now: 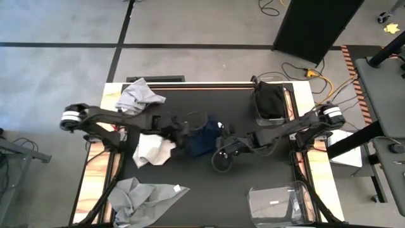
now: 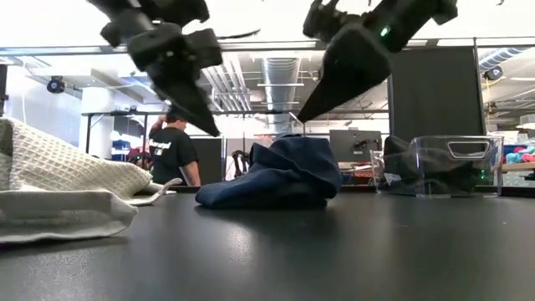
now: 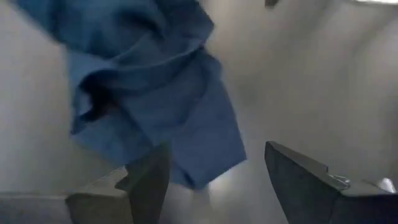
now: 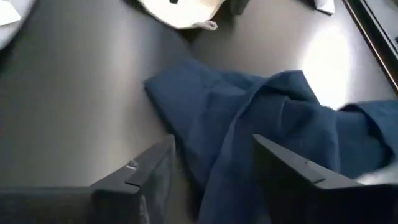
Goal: Sort towels by color in basket
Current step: Put the dark blue towel into the top transparent bin
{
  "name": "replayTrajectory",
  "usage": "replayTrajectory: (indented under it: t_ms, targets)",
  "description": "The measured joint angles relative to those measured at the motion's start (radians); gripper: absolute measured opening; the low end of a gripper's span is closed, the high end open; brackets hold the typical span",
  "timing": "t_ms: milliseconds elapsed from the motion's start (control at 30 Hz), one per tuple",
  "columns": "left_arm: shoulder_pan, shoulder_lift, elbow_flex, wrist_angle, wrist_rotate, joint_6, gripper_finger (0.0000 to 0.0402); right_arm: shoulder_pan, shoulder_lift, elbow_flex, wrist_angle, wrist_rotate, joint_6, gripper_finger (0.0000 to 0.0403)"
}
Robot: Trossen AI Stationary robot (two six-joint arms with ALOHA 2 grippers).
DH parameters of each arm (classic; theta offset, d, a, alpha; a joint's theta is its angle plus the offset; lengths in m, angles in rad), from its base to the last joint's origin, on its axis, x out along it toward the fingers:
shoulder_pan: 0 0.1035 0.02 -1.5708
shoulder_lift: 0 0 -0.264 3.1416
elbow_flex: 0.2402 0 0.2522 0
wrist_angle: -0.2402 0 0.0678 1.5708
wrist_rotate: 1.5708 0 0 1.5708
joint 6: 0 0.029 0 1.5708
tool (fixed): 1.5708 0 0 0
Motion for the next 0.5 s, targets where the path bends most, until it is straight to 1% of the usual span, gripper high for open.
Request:
replayTrajectory:
  t_ms: [67,133,200,300,367,400,467,500]
  targets:
    - [-0.022,-0.069,-0.106,0.109,-0.079,-0.031,0.0244,-0.026,0.051,0.000,0.065,0.001,-0.009,0.0214]
    - [-0.046,-0.124,-0.212,0.279,-0.142,-0.042,0.0245,-0.058,0.105,0.000,0.121,0.004,-0.017,0.0224]
    - [-0.064,-0.155,-0.309,0.454,-0.161,-0.044,0.0245,-0.090,0.149,0.006,0.165,0.004,-0.031,0.0234]
    - [-0.078,-0.166,-0.435,0.726,-0.163,-0.039,0.0245,-0.137,0.206,0.031,0.172,-0.008,-0.038,0.0250]
    - [-0.079,-0.152,-0.489,0.879,-0.164,-0.020,0.0245,-0.165,0.241,0.042,0.162,-0.063,-0.029,0.0260]
    - [-0.079,-0.148,-0.515,0.931,-0.164,-0.006,0.0245,-0.177,0.263,0.049,0.157,-0.104,-0.019,0.0265]
    - [-0.079,-0.128,-0.543,1.005,-0.165,0.018,0.0245,-0.195,0.302,0.062,0.153,-0.190,0.004,0.0272]
    - [-0.079,-0.122,-0.557,1.030,-0.165,0.022,0.0245,-0.200,0.320,0.066,0.150,-0.207,0.013,0.0273]
